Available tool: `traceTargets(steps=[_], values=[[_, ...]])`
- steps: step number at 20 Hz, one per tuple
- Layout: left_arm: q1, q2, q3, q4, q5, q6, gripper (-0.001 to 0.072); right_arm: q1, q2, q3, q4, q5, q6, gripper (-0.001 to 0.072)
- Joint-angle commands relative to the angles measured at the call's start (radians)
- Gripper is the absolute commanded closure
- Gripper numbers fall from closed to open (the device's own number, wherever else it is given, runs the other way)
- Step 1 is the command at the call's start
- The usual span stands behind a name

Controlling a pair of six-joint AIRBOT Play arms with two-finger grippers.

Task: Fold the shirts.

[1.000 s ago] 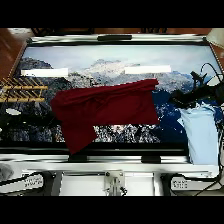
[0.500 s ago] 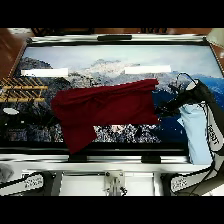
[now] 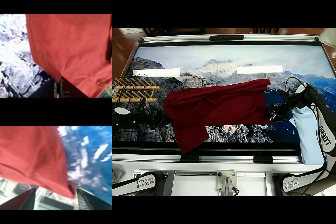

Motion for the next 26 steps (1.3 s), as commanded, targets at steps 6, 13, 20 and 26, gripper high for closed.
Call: traceTargets(steps=[6,13,20,26], values=[[-0.001,0.031,0.080,0.001,-0.121,0.094,0.0673,0.105,0.059,-0.018,0.046,-0.109,-0.090,0.0642],[0.002,0.493,0.697,-0.018,0.010,0.086,0.0673,0.078,0.600,0.262,0.053,-0.151,-0.209,0.0643],[0.003,0.827,1.073,0.185,0.130,-0.127,0.0673,0.077,1.122,0.517,-0.106,-0.491,-0.114,0.0643],[0.003,0.860,1.072,0.314,-0.228,-0.236,0.0672,0.077,1.220,0.532,-0.345,-0.256,0.006,0.0643]])
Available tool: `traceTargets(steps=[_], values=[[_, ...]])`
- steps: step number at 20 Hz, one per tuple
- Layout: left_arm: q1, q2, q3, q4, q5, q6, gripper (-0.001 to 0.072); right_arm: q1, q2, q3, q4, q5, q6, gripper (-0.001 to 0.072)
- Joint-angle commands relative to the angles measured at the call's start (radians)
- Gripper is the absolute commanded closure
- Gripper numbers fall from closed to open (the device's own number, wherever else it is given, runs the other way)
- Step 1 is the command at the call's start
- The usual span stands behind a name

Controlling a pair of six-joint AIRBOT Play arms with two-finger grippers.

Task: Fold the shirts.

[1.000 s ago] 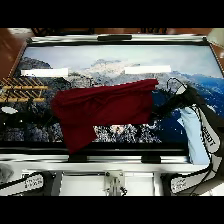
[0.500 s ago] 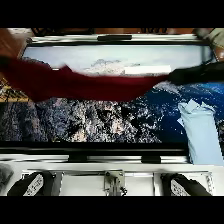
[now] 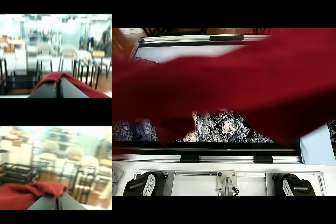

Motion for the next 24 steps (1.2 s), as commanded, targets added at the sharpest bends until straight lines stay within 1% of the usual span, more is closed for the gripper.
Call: traceTargets(steps=[1,3,5,6,7,9,11,13,15,16,18,20,21,23,24], values=[[0.001,0.003,0.015,0.066,-0.183,-0.053,0.0672,0.000,0.023,0.013,-0.136,0.179,0.024,0.0643],[0.001,-0.041,-0.009,0.066,-0.246,-0.016,0.0672,0.000,-0.042,0.012,-0.163,0.322,-0.031,0.0643],[0.001,-0.104,-0.084,0.066,-0.368,0.014,0.0673,0.000,-0.140,-0.003,-0.179,0.457,-0.039,0.0642],[0.000,-0.140,-0.147,0.066,-0.400,0.026,0.0674,0.000,-0.188,-0.034,-0.186,0.503,-0.036,0.0642],[0.000,-0.175,-0.216,0.065,-0.404,0.038,0.0674,0.000,-0.241,-0.086,-0.193,0.527,-0.034,0.0642],[-0.014,-0.275,-0.359,0.066,-0.386,0.078,0.0675,0.000,-0.345,-0.220,-0.196,0.512,-0.023,0.0643],[-0.060,-0.412,-0.480,0.066,-0.302,0.112,0.0674,0.001,-0.469,-0.346,-0.169,0.405,-0.011,0.0642],[-0.101,-0.563,-0.539,0.065,-0.167,0.115,0.0672,0.001,-0.620,-0.403,-0.083,0.227,-0.003,0.0642],[-0.130,-0.735,-0.535,0.065,-0.012,0.111,0.0672,0.001,-0.784,-0.404,0.014,-0.006,0.055,0.0643],[-0.146,-0.819,-0.528,0.065,0.066,0.111,0.0672,0.001,-0.858,-0.404,0.083,-0.107,0.068,0.0642],[-0.177,-0.965,-0.499,0.065,0.178,0.111,0.0672,0.006,-0.986,-0.404,0.225,-0.282,0.066,0.0642],[-0.198,-1.077,-0.460,0.066,0.298,0.112,0.0671,0.027,-1.076,-0.404,0.335,-0.457,0.066,0.0642],[-0.204,-1.118,-0.442,0.060,0.362,0.111,0.0671,0.039,-1.103,-0.404,0.365,-0.529,0.066,0.0642],[-0.218,-1.175,-0.425,0.002,0.486,0.111,0.0671,0.069,-1.144,-0.404,0.360,-0.639,0.047,0.0642],[-0.225,-1.192,-0.425,-0.034,0.546,0.111,0.0671,0.079,-1.157,-0.404,0.360,-0.671,0.008,0.0642]])
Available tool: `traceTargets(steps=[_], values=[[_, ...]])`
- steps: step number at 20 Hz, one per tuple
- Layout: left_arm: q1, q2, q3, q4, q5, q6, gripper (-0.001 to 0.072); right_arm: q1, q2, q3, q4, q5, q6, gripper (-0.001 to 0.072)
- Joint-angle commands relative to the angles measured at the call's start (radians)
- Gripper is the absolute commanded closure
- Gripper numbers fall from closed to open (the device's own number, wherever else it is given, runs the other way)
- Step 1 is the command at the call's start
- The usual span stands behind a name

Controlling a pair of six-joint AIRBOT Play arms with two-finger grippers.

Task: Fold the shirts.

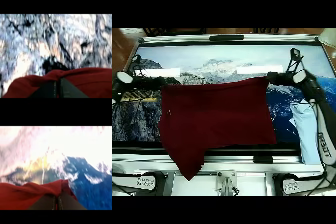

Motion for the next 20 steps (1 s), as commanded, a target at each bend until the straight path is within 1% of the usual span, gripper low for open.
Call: traceTargets(steps=[1,2,4,5,7,9,12,14,15,16,17,18,20], values=[[-0.034,-0.116,0.020,-0.107,0.271,0.002,0.0671,0.033,-0.087,-0.003,0.073,-0.235,-0.063,0.0642],[-0.041,-0.123,0.021,-0.133,0.316,0.002,0.0671,0.033,-0.091,-0.003,0.072,-0.253,-0.064,0.0642],[-0.049,-0.122,0.029,-0.137,0.410,0.012,0.0671,0.016,-0.090,-0.003,0.060,-0.321,-0.063,0.0642],[-0.048,-0.124,0.049,-0.137,0.425,0.013,0.0671,0.004,-0.088,0.001,0.060,-0.349,-0.053,0.0643],[-0.051,-0.129,0.069,-0.138,0.404,0.009,0.0672,-0.013,-0.089,0.008,0.060,-0.343,-0.036,0.0642],[-0.074,-0.148,0.068,-0.137,0.356,0.010,0.0671,-0.014,-0.098,0.008,0.056,-0.286,-0.037,0.0642],[-0.109,-0.178,0.068,-0.137,0.344,0.010,0.0671,0.004,-0.126,0.008,0.057,-0.220,-0.037,0.0642],[-0.117,-0.175,0.069,-0.137,0.312,0.010,0.0671,0.021,-0.129,0.008,0.051,-0.196,-0.038,0.0642],[-0.113,-0.167,0.069,-0.137,0.259,0.027,0.0671,0.021,-0.120,0.008,0.049,-0.185,-0.038,0.0643],[-0.105,-0.156,0.069,-0.133,0.178,0.080,0.0671,0.019,-0.106,0.008,0.040,-0.169,-0.041,0.0642],[-0.092,-0.142,0.070,-0.117,0.065,0.130,0.0671,0.010,-0.087,0.008,0.005,-0.137,-0.043,0.0642],[-0.078,-0.130,0.071,-0.095,-0.045,0.141,0.0671,0.000,-0.067,0.008,-0.053,-0.076,-0.042,0.0642],[-0.046,-0.118,0.070,-0.030,-0.289,0.140,0.0671,-0.018,-0.043,0.008,-0.161,0.098,-0.042,0.0642]])
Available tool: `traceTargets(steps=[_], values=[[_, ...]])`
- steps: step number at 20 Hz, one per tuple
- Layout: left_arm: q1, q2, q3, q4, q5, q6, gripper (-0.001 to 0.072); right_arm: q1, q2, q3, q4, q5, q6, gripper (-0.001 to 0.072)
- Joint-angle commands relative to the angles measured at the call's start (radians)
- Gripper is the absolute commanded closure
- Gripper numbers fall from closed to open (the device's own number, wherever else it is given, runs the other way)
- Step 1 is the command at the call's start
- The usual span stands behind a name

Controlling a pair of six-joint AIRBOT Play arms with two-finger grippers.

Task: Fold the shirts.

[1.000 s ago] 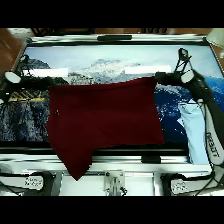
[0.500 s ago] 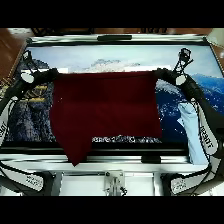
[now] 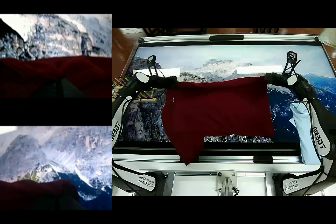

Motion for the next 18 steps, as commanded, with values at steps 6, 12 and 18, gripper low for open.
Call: traceTargets(steps=[6,12,18], values=[[0.056,0.014,-0.072,0.206,-0.485,0.035,0.0672,-0.023,-0.008,-0.009,-0.203,0.443,0.052,0.0643],[0.080,0.006,-0.073,0.261,-0.439,0.027,0.0672,-0.037,-0.008,-0.008,-0.232,0.431,0.072,0.0643],[0.081,0.006,-0.055,0.257,-0.406,0.027,0.0672,-0.042,-0.001,-0.005,-0.163,0.439,0.074,0.0642]])
